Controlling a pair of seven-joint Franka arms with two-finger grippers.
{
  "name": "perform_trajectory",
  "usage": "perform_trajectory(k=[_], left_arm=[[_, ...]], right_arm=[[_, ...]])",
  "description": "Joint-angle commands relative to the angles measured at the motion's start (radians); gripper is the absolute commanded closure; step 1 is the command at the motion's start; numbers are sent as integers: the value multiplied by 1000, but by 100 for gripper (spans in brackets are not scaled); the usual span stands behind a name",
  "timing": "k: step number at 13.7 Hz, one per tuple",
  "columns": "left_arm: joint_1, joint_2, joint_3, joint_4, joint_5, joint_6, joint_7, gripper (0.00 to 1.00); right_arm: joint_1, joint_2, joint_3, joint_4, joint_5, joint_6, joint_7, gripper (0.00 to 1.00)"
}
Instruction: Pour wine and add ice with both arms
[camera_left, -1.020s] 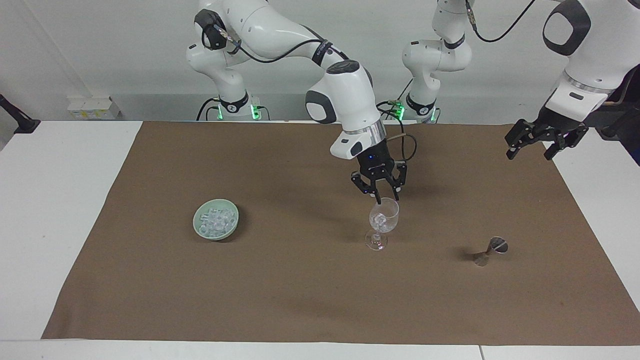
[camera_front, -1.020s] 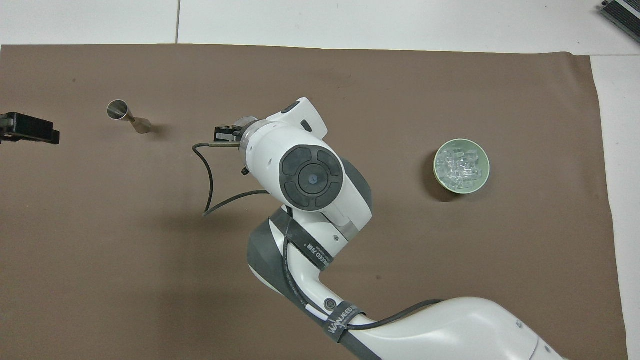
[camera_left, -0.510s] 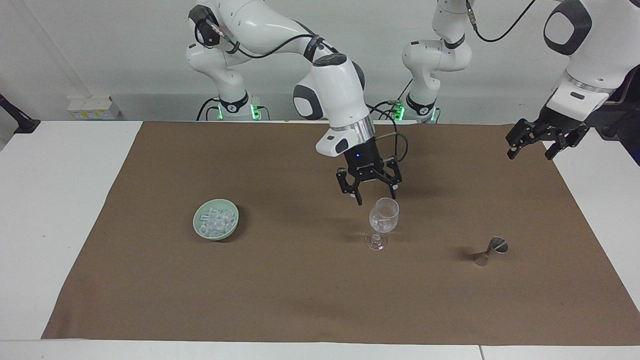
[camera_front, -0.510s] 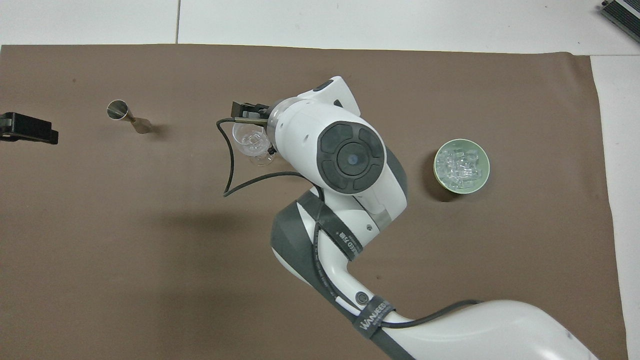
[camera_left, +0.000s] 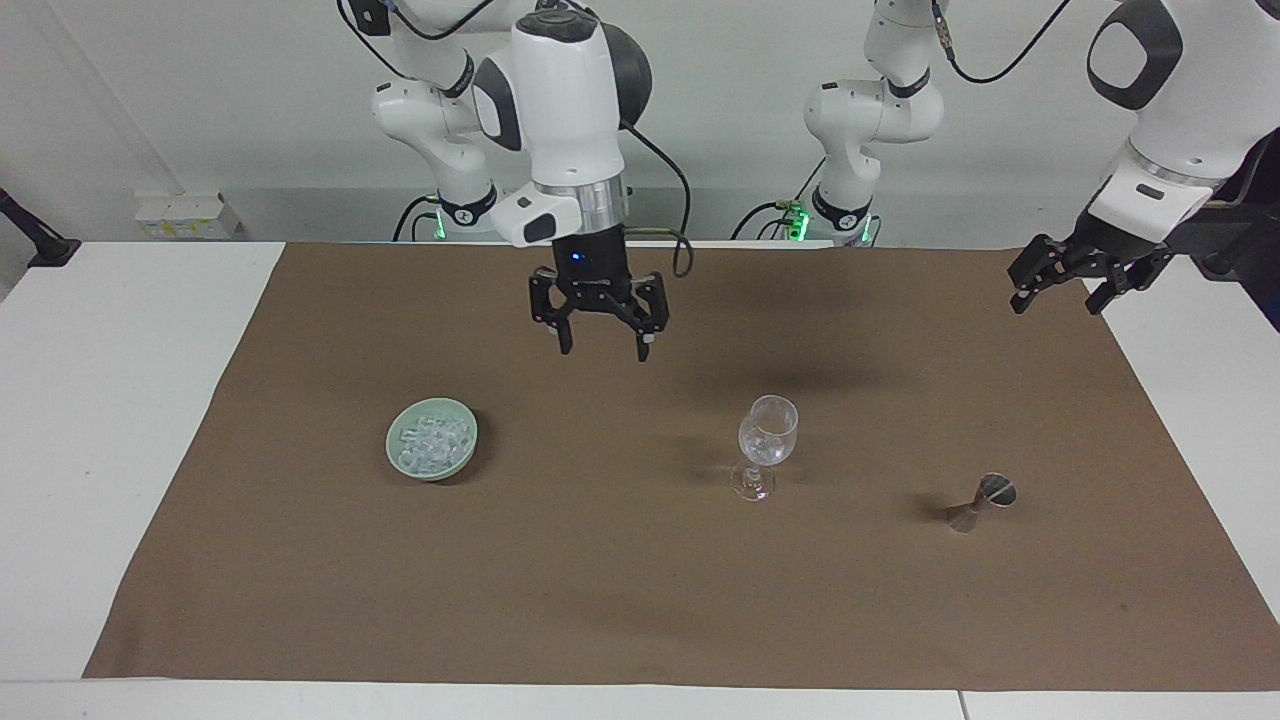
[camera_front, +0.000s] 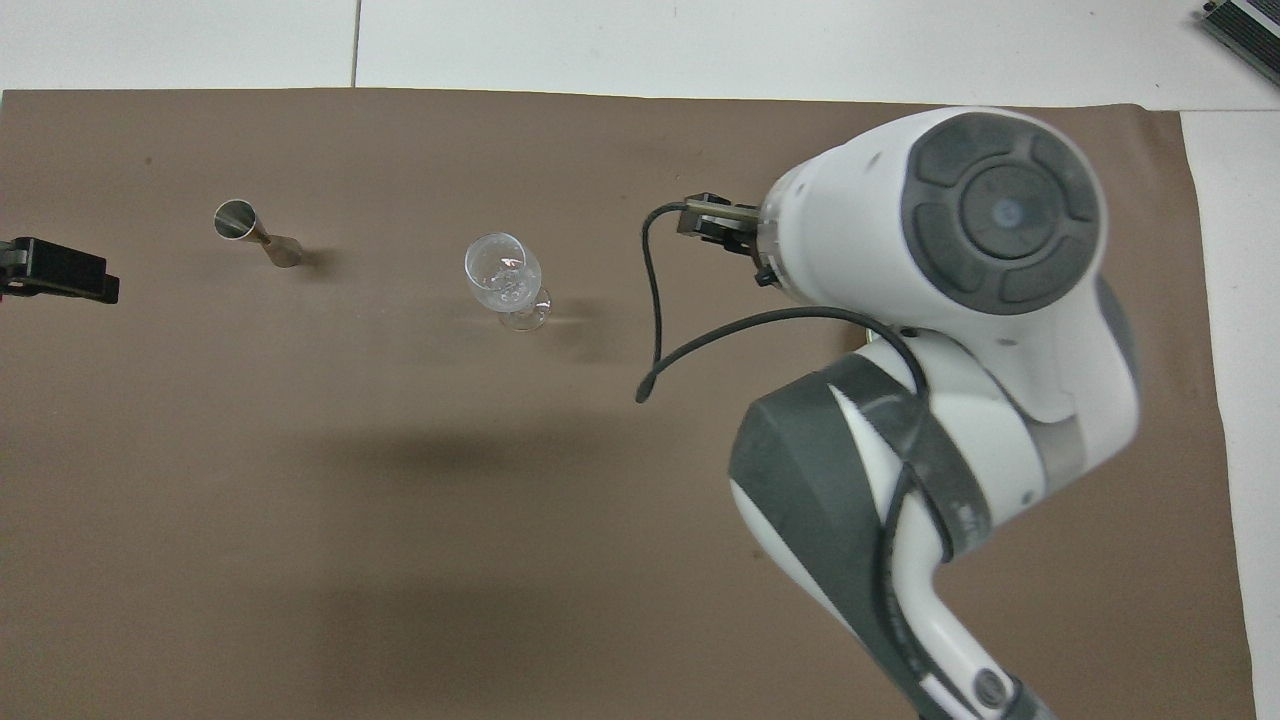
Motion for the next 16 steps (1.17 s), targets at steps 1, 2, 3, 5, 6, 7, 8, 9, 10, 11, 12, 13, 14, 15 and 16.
perform_trajectory(k=[1,2,3,5,6,7,8,9,10,11,12,13,14,15,16], left_arm=[[3,-12,-3,13,11,-34,10,0],[5,-14,-3,15,11,-41,12,0],[5,-17,-3,13,10,-42,10,0],[3,-23,-6,15,10,-56,12,0],[3,-23,-6,15,11,-64,10,0],[3,-23,-7,21,10,-71,10,0],[3,-23,-7,24,11,-88,7,0],[2,-23,-4,26,11,-102,6,0],[6,-23,-9,26,11,-102,7,0],[6,-20,-12,26,4,-87,6,0],[6,-15,-12,26,-3,-85,4,0],[2,-15,-12,26,0,-84,4,0],[-3,-15,-11,26,-1,-84,3,0],[-3,-11,-12,26,-4,-82,-1,0],[-1,-6,-14,26,-6,-82,-2,0]], right_arm=[[-38,-125,-48,-68,3,-182,-154,0],[-38,-161,-94,-68,32,-240,-224,0],[-45,-190,-136,-68,65,-282,-286,0],[-93,-221,-177,-64,89,-386,-430,0],[-116,-221,-179,-61,90,-397,-496,0],[-139,-221,-179,-59,89,-400,-530,0],[-150,-218,-180,-56,92,-403,-538,0],[-153,-218,-184,-56,102,-403,-540,0],[-153,-218,-209,-56,145,-405,-540,0],[-153,-219,-229,-59,185,-411,-541,0],[-153,-222,-233,-65,187,-419,-543,0],[-154,-234,-233,-82,187,-420,-546,0],[-159,-239,-233,-90,187,-417,-561,0],[-160,-241,-233,-93,181,-417,-575,0],[-160,-241,-233,-95,179,-417,-575,0]])
